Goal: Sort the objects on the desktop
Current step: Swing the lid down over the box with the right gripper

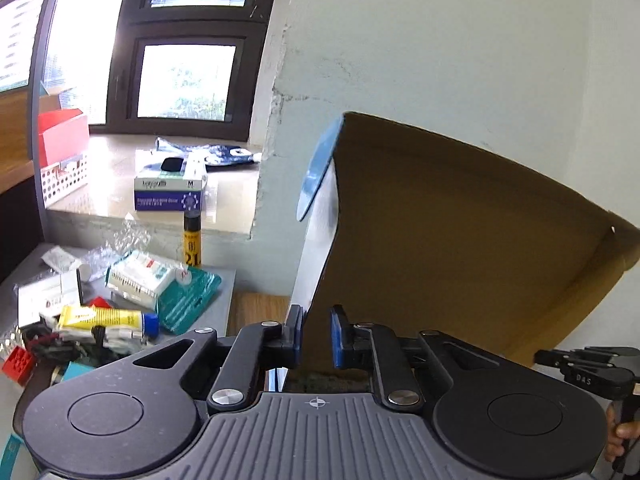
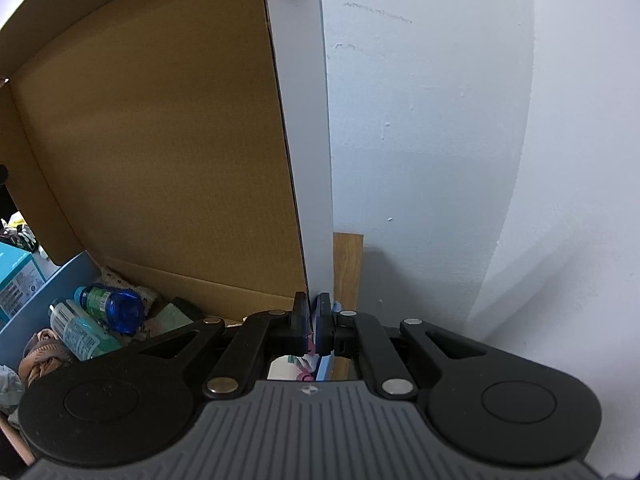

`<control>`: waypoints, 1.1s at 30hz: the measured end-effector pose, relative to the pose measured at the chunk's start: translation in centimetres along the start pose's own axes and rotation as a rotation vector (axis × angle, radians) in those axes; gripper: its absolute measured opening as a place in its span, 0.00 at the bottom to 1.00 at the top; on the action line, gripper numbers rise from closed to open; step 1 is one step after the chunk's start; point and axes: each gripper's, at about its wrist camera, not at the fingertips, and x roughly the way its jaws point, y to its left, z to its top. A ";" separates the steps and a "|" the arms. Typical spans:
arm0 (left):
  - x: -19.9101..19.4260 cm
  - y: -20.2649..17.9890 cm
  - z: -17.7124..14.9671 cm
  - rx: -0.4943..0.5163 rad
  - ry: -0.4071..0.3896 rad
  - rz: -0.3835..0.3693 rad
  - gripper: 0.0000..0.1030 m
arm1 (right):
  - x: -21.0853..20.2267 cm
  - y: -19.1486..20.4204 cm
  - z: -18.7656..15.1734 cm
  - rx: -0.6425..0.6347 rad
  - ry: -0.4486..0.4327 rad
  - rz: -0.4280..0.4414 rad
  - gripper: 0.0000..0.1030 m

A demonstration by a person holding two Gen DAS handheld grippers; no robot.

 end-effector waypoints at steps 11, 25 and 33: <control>-1.6 0.2 -3.0 0.005 0.036 -0.019 0.17 | -3.6 1.0 -1.4 -0.017 -0.028 -0.010 0.10; -2.8 0.1 -9.0 0.049 0.083 0.001 0.18 | -9.2 2.8 -5.1 -0.015 -0.009 -0.025 0.10; -3.6 0.2 -10.8 0.072 0.080 0.005 0.22 | -10.2 3.3 -7.9 0.019 0.022 -0.043 0.10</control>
